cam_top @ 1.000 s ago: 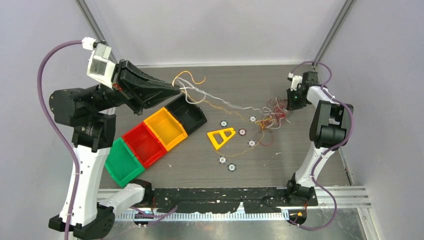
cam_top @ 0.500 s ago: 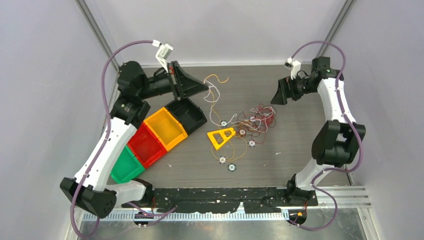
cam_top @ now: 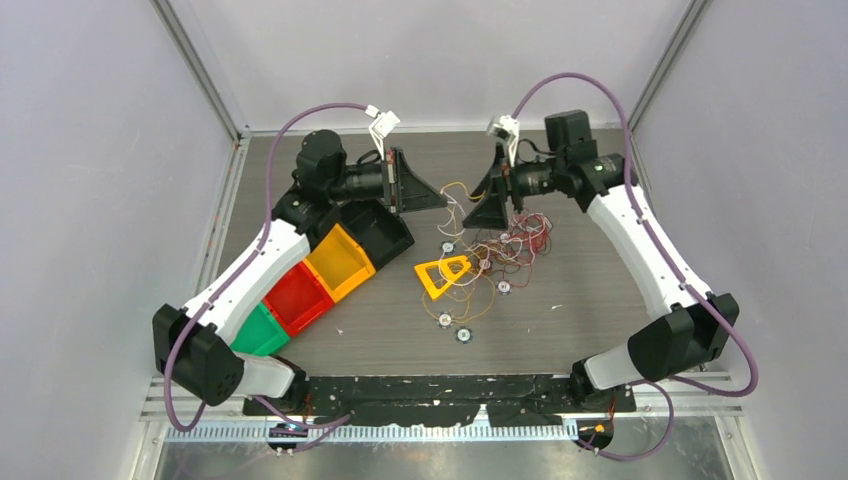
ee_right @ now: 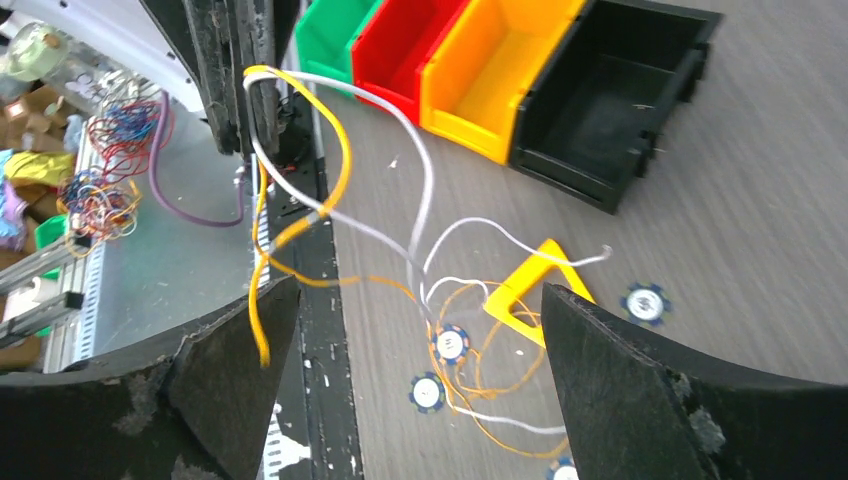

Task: Untangle the cables

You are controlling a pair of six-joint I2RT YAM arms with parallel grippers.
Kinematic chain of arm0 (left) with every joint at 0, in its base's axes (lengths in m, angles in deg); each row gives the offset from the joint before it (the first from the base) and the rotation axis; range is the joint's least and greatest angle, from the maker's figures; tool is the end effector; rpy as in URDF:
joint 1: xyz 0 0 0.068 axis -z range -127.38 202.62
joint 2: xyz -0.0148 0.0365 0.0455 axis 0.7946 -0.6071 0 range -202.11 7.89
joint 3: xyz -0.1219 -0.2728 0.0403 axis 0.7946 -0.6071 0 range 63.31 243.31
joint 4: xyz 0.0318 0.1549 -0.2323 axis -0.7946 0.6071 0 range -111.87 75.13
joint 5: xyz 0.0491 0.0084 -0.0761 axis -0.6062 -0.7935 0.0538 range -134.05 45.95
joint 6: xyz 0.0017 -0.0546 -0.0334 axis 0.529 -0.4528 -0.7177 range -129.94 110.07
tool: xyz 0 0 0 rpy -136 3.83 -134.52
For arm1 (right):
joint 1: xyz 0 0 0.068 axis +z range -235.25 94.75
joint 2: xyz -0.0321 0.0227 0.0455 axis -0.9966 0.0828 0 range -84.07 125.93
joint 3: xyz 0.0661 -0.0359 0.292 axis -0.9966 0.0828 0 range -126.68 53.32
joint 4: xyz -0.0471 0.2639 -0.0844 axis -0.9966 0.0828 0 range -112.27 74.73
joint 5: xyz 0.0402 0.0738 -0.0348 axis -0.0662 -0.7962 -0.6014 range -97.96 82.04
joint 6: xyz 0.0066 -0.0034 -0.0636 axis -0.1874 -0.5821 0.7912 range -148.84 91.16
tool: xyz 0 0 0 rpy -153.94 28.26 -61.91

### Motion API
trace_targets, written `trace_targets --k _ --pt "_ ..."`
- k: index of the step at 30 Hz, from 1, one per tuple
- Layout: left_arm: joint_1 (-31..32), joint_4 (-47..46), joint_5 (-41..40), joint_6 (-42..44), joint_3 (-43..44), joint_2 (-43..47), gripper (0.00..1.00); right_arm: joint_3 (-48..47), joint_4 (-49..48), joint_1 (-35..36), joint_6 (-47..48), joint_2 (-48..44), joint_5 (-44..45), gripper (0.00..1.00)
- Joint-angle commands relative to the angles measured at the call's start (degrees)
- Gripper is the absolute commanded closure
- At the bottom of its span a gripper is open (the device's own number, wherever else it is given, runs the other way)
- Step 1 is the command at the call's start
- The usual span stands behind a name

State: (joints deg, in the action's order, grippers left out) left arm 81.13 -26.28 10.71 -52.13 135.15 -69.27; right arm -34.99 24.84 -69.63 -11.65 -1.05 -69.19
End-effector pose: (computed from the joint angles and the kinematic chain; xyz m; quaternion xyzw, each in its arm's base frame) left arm 0.2685 -0.1920 0.4331 0.2448 0.6669 -0.6277 0.3183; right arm 0.2931 0.1269 0.4238 -0.4212 0.6950 0.4601 0.3576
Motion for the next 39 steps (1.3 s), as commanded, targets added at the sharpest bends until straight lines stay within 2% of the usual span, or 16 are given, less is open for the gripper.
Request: trace_targets --k 1,6,7,10,13,14,16,18,19,20,22,25,28,32,36,39 --pt "0.0 -10.7 3.2 -4.8 0.9 -0.1 1.00 4.1 -11.3 6.4 -6.9 -0.8 0.0 0.03" --pt "0.0 -9.8 2.7 -4.2 2.2 -0.3 1.00 8.6 -15.3 10.2 -7.7 0.5 2.8 0.01" --pt "0.1 -9.7 2.4 -4.1 2.2 -0.1 1.00 8.9 -16.4 10.5 -8.2 0.9 3.6 0.05" --pt "-0.1 -7.7 0.8 -2.2 2.6 0.6 1.00 9.8 -17.3 11.2 -8.7 1.5 5.3 0.41" --pt "-1.1 -2.2 -3.1 1.5 3.8 2.4 1.00 10.8 -17.3 11.3 -8.1 0.7 5.5 0.65" --pt "-1.6 -1.4 -4.2 2.5 4.0 3.0 1.00 11.5 -17.3 11.3 -7.6 0.1 5.3 0.78" --pt "-2.2 1.7 -6.3 5.8 4.9 4.2 1.00 12.4 -17.1 11.2 -6.9 -0.8 4.3 0.91" --pt "-2.8 4.0 -6.5 9.4 5.8 5.3 1.00 12.7 -16.2 11.1 -5.9 -1.6 2.1 0.94" --pt "-3.2 7.0 -6.4 11.7 6.3 5.7 0.91 12.7 -15.4 11.1 -5.6 -1.9 1.4 0.94" --pt "-3.7 9.4 -6.0 14.4 6.8 6.2 0.77 12.5 -14.7 10.9 -5.3 -2.4 -0.2 0.94" --pt "-5.5 13.7 -4.6 19.4 6.8 7.3 0.43 11.8 -13.9 10.6 -5.1 -3.1 -2.9 0.94" --pt "-9.9 15.9 1.6 28.2 3.7 9.9 0.23 10.6 -12.4 10.3 -4.3 -4.1 -6.0 0.94" --pt "-11.3 23.1 4.7 46.1 0.5 13.4 0.18 10.1 -11.0 10.4 -3.3 -5.2 -9.0 0.94" --pt "-7.5 31.3 4.2 65.7 -3.4 18.4 0.16 10.2 -9.2 10.4 -2.6 -5.6 -11.5 0.94" --pt "-1.0 32.1 0.7 75.4 -5.1 18.9 0.18 10.3 -6.7 10.5 -1.6 -5.6 -13.7 0.94" --pt "4.0 30.2 -2.0 78.2 -4.5 16.8 0.21 11.1 -5.8 11.3 -1.0 -6.4 -14.2 0.94"
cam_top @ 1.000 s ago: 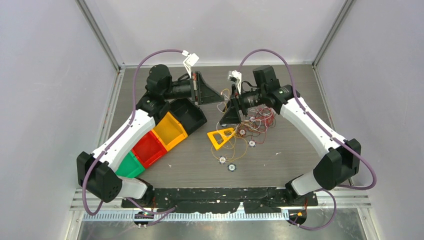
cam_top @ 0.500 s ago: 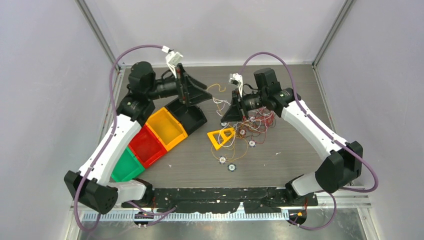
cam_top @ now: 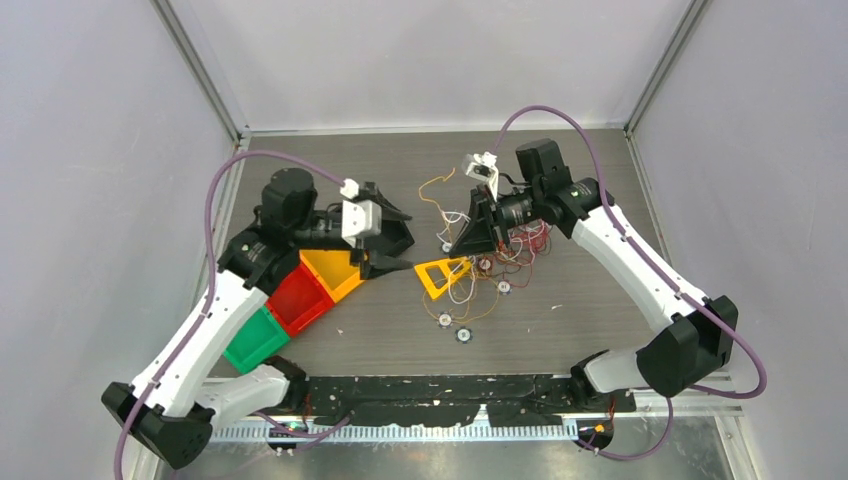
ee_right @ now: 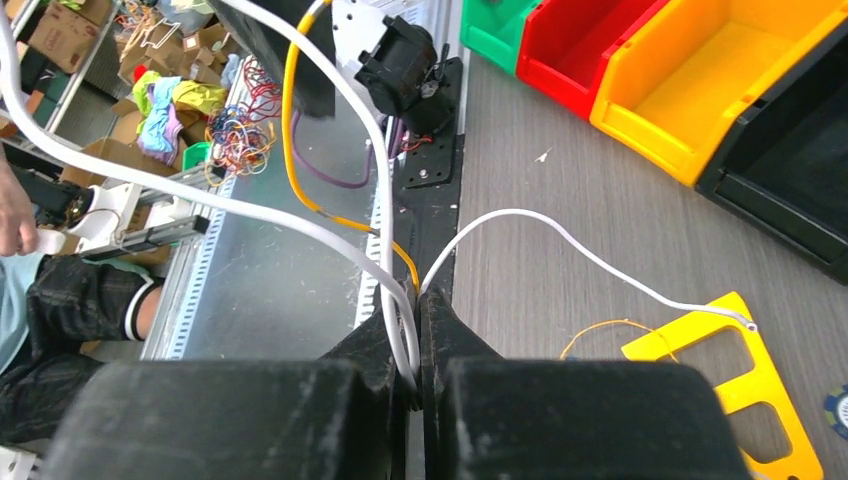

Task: Untangle the cables

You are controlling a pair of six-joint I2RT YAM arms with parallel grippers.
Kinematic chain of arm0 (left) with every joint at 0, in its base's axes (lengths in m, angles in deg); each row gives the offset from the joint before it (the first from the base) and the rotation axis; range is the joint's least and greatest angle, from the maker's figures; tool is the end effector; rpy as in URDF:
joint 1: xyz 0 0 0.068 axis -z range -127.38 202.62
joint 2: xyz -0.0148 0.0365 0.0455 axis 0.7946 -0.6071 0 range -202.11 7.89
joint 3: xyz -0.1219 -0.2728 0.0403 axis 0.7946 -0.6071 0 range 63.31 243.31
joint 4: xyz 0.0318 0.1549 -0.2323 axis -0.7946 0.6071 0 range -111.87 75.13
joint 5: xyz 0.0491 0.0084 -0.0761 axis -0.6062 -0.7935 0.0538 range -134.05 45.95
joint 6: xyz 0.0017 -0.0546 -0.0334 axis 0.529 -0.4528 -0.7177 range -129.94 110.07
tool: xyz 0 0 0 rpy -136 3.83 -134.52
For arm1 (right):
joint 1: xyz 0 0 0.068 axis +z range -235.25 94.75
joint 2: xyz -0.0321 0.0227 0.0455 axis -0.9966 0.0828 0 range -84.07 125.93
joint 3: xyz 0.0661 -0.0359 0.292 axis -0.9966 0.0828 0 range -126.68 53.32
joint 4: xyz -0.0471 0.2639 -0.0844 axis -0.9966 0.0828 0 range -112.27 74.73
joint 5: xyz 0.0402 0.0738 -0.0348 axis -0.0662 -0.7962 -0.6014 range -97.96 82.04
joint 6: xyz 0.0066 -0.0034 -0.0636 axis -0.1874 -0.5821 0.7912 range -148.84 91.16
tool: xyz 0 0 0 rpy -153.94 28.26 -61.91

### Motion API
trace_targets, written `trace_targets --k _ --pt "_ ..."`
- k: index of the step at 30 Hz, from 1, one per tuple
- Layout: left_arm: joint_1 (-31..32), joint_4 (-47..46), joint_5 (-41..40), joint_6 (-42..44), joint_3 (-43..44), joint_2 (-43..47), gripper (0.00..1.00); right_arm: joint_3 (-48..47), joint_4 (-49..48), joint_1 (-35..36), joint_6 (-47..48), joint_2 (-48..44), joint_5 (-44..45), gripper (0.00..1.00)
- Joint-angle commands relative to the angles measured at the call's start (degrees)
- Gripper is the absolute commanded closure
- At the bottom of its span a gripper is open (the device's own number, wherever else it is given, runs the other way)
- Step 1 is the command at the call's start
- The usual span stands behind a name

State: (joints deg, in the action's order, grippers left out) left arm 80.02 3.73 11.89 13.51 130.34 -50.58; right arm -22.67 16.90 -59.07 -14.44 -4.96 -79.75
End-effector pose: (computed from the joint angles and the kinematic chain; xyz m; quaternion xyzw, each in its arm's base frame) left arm 0.1744 -0.1367 0.4327 0.5567 0.5218 -0.3950 0.5117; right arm 0.2480 0.1742 0.3869 -0.4793 0.6127 0.5671 0.2708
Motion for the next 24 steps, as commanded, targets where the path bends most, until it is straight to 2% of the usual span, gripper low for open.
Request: trace_targets --k 1,6,11,12,13,15,18,21,22,24 --pt "6.3 -0.9 -3.9 12.6 0.7 -2.8 0.22 -1.1 2.3 0.9 1.7 -2.6 -3.7 0.94" --pt "13.2 -2.0 -11.4 18.4 2.9 -8.4 0.28 0.3 2.7 2.3 1.8 -3.6 -4.2 0.94" --pt "13.7 -2.8 -13.4 19.1 4.4 -12.5 0.50 0.8 4.6 2.6 3.7 -4.1 -4.6 0.93" --pt "13.7 -2.8 -13.4 19.2 4.4 -12.6 0.56 0.8 5.6 2.6 4.2 -4.0 -4.4 0.93" --pt "13.7 -2.8 -13.2 19.1 4.4 -12.3 0.68 0.8 6.1 2.7 5.0 -3.9 -3.9 0.91" --pt "13.7 -2.1 -12.7 18.1 4.4 -11.1 0.99 0.7 7.2 2.5 6.3 -3.5 -2.6 0.88" --pt "11.4 -2.0 -11.7 11.9 3.0 -7.6 1.00 0.2 10.1 1.4 8.5 -2.6 -0.9 0.87" --pt "5.9 -0.5 -9.5 5.2 0.3 -3.6 1.00 -0.3 10.7 -1.6 8.5 -1.9 0.8 0.93" --pt "4.4 2.7 -10.2 6.4 0.2 -2.8 0.95 -0.5 10.7 -2.3 8.4 -1.7 1.6 0.94" --pt "2.7 7.4 -11.3 7.2 0.6 -0.6 0.45 -1.6 10.6 -2.5 7.4 -1.2 4.4 0.94"
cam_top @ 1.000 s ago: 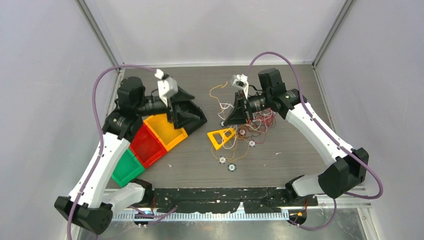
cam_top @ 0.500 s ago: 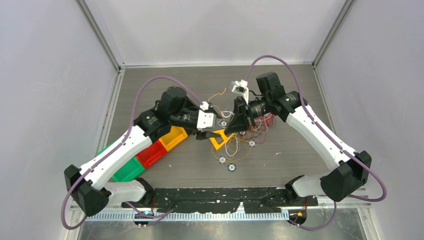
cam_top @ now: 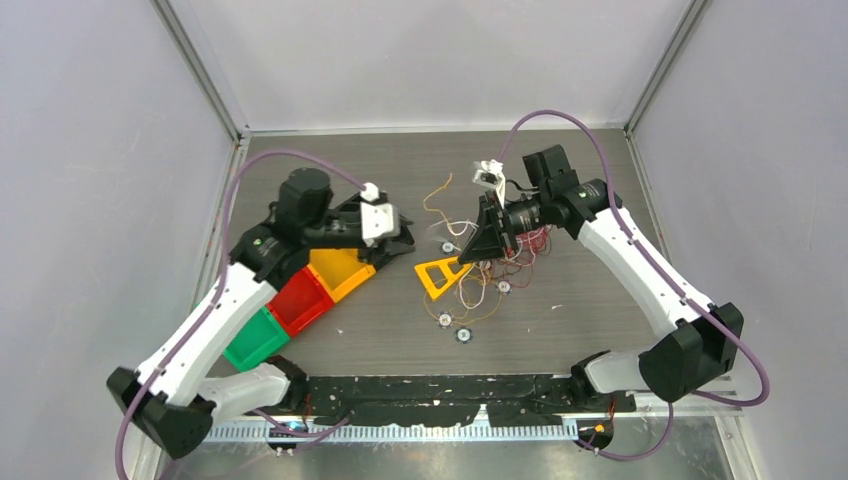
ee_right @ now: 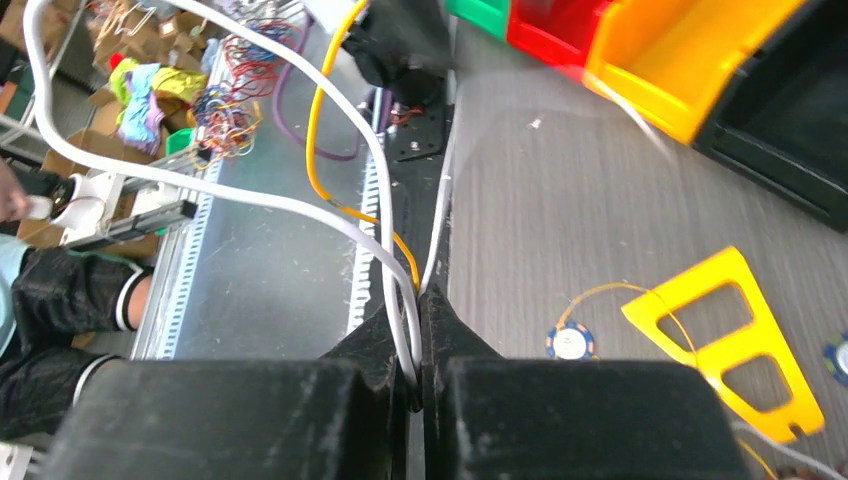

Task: Untangle the cables

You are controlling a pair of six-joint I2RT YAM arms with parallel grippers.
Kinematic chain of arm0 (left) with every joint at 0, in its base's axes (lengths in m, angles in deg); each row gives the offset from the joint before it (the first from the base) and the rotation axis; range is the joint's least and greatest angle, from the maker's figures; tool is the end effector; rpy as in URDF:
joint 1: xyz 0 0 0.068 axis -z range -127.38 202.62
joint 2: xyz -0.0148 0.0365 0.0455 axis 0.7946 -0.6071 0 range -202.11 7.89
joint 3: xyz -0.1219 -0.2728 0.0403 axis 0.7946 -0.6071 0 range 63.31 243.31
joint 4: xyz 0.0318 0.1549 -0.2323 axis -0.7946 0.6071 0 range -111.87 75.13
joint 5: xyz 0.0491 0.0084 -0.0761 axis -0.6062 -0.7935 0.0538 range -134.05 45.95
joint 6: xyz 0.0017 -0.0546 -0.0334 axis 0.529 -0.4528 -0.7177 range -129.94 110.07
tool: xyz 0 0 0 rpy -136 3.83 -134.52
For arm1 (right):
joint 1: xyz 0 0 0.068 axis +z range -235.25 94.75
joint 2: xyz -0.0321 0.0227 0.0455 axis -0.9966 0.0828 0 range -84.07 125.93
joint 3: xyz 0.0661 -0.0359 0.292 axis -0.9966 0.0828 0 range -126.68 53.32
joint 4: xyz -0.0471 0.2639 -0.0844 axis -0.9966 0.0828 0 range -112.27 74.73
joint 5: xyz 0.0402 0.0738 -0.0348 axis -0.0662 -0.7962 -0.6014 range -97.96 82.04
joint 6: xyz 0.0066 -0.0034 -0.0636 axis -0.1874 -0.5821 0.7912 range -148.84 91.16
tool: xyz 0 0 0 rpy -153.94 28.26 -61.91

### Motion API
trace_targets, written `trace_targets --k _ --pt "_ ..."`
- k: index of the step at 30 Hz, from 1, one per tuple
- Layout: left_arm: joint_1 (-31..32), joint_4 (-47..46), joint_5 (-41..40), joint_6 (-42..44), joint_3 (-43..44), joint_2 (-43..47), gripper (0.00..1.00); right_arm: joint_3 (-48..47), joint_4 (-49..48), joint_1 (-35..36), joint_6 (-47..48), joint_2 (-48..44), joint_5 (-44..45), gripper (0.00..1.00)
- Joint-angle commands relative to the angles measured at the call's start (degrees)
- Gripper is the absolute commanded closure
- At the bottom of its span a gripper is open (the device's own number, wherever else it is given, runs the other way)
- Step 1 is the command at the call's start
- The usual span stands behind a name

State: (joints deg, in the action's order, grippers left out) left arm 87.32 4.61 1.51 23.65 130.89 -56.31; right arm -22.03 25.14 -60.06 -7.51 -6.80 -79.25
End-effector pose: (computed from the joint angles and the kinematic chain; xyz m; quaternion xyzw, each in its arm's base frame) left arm 0.1887 -0.1738 0.4106 0.6084 0.5170 -0.3280 0.5050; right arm 0.2349 0.1622 0.3826 -0.4869 0.6201 0.5557 0.2638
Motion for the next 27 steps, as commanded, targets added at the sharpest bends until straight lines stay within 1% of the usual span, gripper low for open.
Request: trace_targets --k 1,2,3,6,8,14,19,21,22,23,24,25,26,27 --pt "-4.9 6.9 -0.6 -3.8 0.2 6.3 0.32 -2.3 2.0 -1.5 -0.5 1.2 5.0 0.94" --pt "-4.8 6.8 -0.3 -3.9 0.3 7.6 0.28 -2.4 1.8 -1.5 -1.6 1.8 5.2 0.94" --pt "-4.0 5.4 -0.7 -3.9 0.4 8.8 0.27 -2.4 1.7 -1.5 -2.0 2.2 5.7 0.94" --pt "2.3 1.2 -8.0 -1.7 0.6 11.2 0.27 -2.1 1.7 -1.2 -2.9 3.9 6.9 0.94" --pt "5.7 -0.6 -10.4 0.2 1.3 11.2 0.27 -2.0 1.7 -0.9 -2.9 4.2 7.8 0.94" --pt "12.1 -1.5 -18.1 2.6 6.7 4.3 0.27 -1.2 0.6 0.6 -3.6 4.2 8.4 0.94" --pt "16.1 -1.6 -24.4 7.3 9.5 -1.0 0.34 -0.6 0.2 1.5 -3.2 4.2 8.6 0.94" --pt "17.5 -0.2 -27.2 9.4 10.6 -3.1 0.41 -0.5 0.2 1.7 -3.0 4.2 8.3 0.93" --pt "17.9 0.1 -28.6 10.1 11.0 -3.8 0.47 -0.5 0.1 1.7 -2.9 4.1 8.2 0.93" --pt "18.2 -0.1 -30.0 10.3 11.4 -4.3 0.57 -0.5 0.1 1.7 -2.7 3.9 8.3 0.93" --pt "18.3 -1.0 -31.4 9.7 11.8 -4.4 0.71 -0.5 0.0 1.7 -2.7 3.8 8.5 0.93" --pt "18.3 -2.3 -32.5 9.0 12.1 -4.1 0.91 -0.2 -0.2 1.7 -2.5 3.6 9.3 0.92" --pt "18.3 -3.6 -33.7 7.9 12.5 -3.6 1.00 0.0 -0.8 1.8 -2.6 3.6 9.8 0.91" --pt "18.3 -3.9 -33.8 7.3 13.3 -3.3 1.00 0.7 -1.2 1.7 -2.6 3.6 11.1 0.86"
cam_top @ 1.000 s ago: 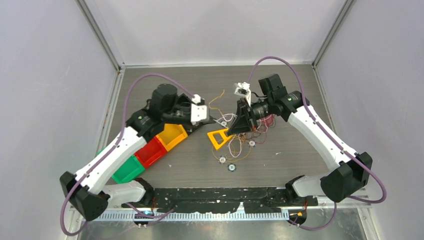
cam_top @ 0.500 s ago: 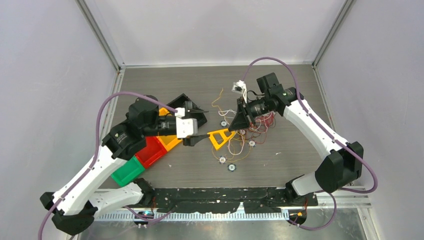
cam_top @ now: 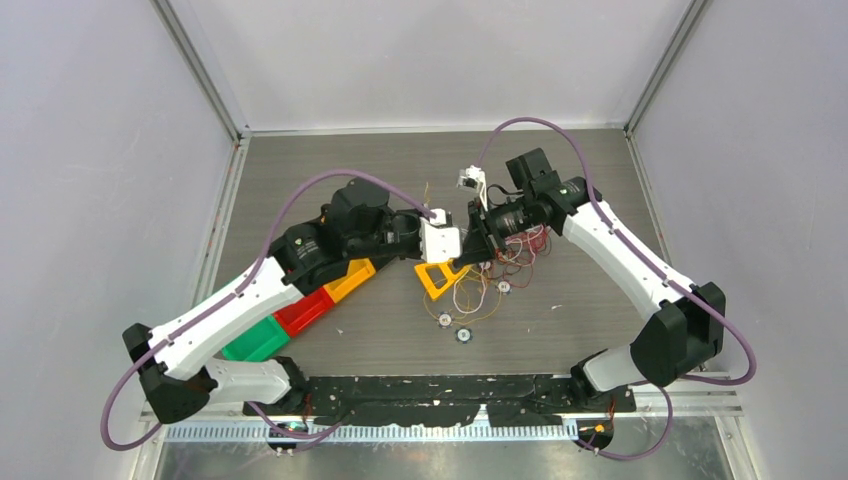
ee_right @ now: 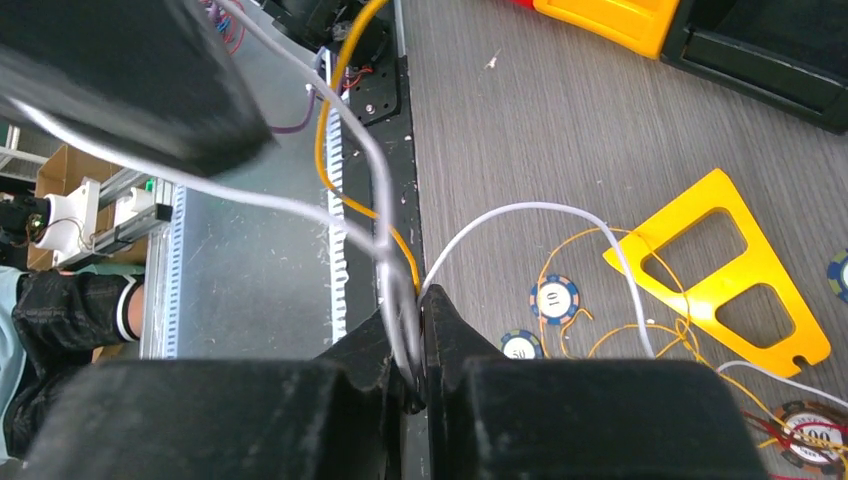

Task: Untangle the cables

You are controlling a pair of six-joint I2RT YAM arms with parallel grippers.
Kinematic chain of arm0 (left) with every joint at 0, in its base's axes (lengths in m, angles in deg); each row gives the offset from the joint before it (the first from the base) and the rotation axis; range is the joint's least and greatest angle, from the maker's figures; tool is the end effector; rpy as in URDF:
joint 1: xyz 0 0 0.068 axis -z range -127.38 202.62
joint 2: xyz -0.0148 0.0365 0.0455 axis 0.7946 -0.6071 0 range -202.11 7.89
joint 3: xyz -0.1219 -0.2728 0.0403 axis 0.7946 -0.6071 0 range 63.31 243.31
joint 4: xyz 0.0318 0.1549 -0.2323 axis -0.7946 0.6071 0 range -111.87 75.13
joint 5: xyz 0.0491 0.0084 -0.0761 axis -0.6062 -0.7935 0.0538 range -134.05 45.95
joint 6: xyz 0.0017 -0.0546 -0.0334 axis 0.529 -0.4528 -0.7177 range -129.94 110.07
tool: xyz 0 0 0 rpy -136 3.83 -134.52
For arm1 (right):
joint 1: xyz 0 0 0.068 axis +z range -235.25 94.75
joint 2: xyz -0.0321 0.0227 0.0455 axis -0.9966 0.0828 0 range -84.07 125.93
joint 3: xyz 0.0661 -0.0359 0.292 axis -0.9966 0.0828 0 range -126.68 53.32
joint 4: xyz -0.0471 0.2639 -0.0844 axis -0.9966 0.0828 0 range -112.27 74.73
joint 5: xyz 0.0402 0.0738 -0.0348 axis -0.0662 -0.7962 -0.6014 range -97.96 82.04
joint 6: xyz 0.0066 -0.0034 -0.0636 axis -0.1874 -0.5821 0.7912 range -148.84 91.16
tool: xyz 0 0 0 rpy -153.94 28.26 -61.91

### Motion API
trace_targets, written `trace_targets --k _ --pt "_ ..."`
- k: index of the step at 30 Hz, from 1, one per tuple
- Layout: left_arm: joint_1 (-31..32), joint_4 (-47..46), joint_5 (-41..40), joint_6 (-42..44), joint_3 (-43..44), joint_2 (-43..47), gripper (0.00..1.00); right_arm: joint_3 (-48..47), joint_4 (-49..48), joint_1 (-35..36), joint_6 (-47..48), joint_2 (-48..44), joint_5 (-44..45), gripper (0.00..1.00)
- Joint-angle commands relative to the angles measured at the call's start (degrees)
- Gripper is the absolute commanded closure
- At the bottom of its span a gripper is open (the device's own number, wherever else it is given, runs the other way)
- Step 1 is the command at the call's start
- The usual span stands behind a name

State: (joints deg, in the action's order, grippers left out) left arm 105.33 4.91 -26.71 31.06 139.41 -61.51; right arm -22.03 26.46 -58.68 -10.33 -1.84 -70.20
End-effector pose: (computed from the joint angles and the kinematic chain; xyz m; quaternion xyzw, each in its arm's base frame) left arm 0.1625 -0.2379 0.4372 0.6502 0.4911 -0.1807 0.5508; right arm 0.2543 0.1761 0.3519 -0.4546 0.6968 0.5103 0.2177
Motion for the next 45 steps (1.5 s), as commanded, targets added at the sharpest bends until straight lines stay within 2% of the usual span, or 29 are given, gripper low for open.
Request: trace_targets --k 1,3,5,7,10,12,17,21,23,24,26,30,33,35,38,40,42,45 --pt "0.3 -3.7 -5.6 -0.6 6.1 2.1 1.00 1.1 -3.6 0.3 0.1 -1.3 2.8 0.83" --pt "0.1 -3.2 -6.7 -3.5 9.4 2.2 1.00 2.9 -6.7 0.3 -0.3 -0.7 5.3 0.74" --pt "-0.8 -2.7 -6.9 -6.9 13.6 2.1 1.00 5.7 -12.4 0.4 -3.7 0.1 9.6 0.69" --pt "-1.8 -3.7 -7.5 -10.8 17.6 1.9 1.00 9.5 -20.2 0.5 -7.4 1.3 18.6 0.68" --pt "-2.6 -5.2 -8.8 -15.0 24.1 1.2 1.00 12.8 -27.0 0.9 -8.3 3.5 23.9 0.68" --pt "-2.8 -6.6 -10.2 -16.1 26.8 1.0 1.00 12.2 -27.7 1.1 -7.8 5.8 25.9 0.68" --pt "-4.0 -11.4 -19.6 -14.2 33.5 -0.2 1.00 10.0 -26.5 1.1 -5.1 11.3 32.2 0.69" --pt "-7.7 -12.7 -23.0 -14.9 44.0 -2.9 1.00 9.6 -24.8 0.4 -3.1 14.2 35.5 0.72" --pt "-8.5 -11.8 -23.0 -14.6 47.7 -3.5 1.00 9.0 -23.7 -0.5 -3.1 14.4 34.4 0.77" --pt "-8.6 -11.6 -23.1 -14.4 47.6 -3.0 1.00 8.7 -23.2 -1.3 -3.6 13.8 32.9 0.84" --pt "-8.7 -11.5 -23.0 -14.5 42.8 -1.0 1.00 7.1 -23.1 -2.7 -4.9 11.7 31.1 0.90" --pt "-11.3 -11.6 -23.2 -19.3 29.8 4.9 1.00 -2.1 -19.8 -5.5 -4.8 7.6 28.8 0.92" --pt "-18.3 -7.3 -12.7 -29.8 23.1 7.3 1.00 -7.2 -14.7 -6.9 -3.4 6.0 25.8 0.93" --pt "-19.8 -4.3 -6.2 -28.8 16.9 8.3 1.00 -9.7 -12.8 -7.0 -2.5 4.7 22.0 0.94" --pt "-20.6 -0.6 -3.0 -27.7 8.6 8.5 1.00 -10.5 -11.9 -6.8 -2.5 2.2 15.8 0.95" --pt "-22.3 1.1 4.8 -29.1 4.2 8.3 1.00 -10.2 -11.0 -6.6 -1.5 1.0 14.3 0.95" --pt "-22.8 1.0 13.3 -31.1 0.5 7.8 1.00 -9.3 -10.5 -6.6 -0.2 -0.3 13.8 0.95" --pt "-22.8 -5.4 21.5 -37.5 -2.6 6.9 1.00 -7.1 -11.3 -6.4 1.2 -2.6 12.5 0.95"
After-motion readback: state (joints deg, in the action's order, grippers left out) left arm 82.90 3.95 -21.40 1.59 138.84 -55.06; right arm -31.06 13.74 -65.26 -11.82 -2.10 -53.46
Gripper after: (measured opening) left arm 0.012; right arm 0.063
